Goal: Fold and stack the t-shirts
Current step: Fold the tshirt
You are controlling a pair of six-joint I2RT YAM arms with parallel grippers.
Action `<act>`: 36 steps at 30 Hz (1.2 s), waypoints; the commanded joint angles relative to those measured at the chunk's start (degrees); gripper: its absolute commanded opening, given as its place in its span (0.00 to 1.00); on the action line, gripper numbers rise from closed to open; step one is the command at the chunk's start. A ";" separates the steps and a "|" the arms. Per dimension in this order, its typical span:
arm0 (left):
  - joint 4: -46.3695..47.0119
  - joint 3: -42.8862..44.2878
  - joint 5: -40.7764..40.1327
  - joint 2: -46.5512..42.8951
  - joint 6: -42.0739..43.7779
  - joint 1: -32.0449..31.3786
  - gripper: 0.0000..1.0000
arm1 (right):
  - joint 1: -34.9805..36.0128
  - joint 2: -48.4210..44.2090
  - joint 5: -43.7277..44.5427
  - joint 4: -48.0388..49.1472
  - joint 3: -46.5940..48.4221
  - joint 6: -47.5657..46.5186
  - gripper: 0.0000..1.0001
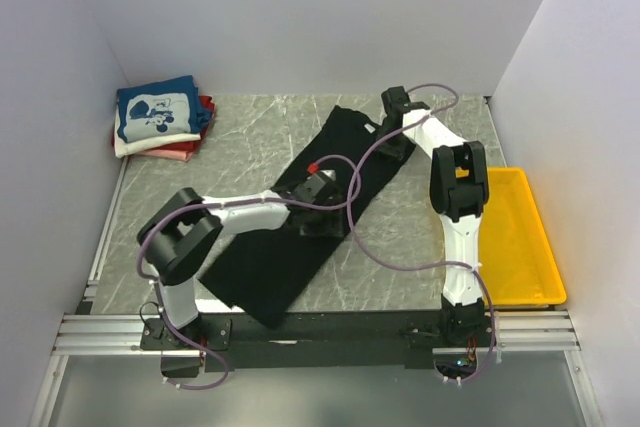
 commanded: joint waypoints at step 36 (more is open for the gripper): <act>-2.85 45.84 1.04 27.82 13.42 14.69 0.61 | -2.65 -22.03 -10.65 8.44 -9.22 2.28 0.49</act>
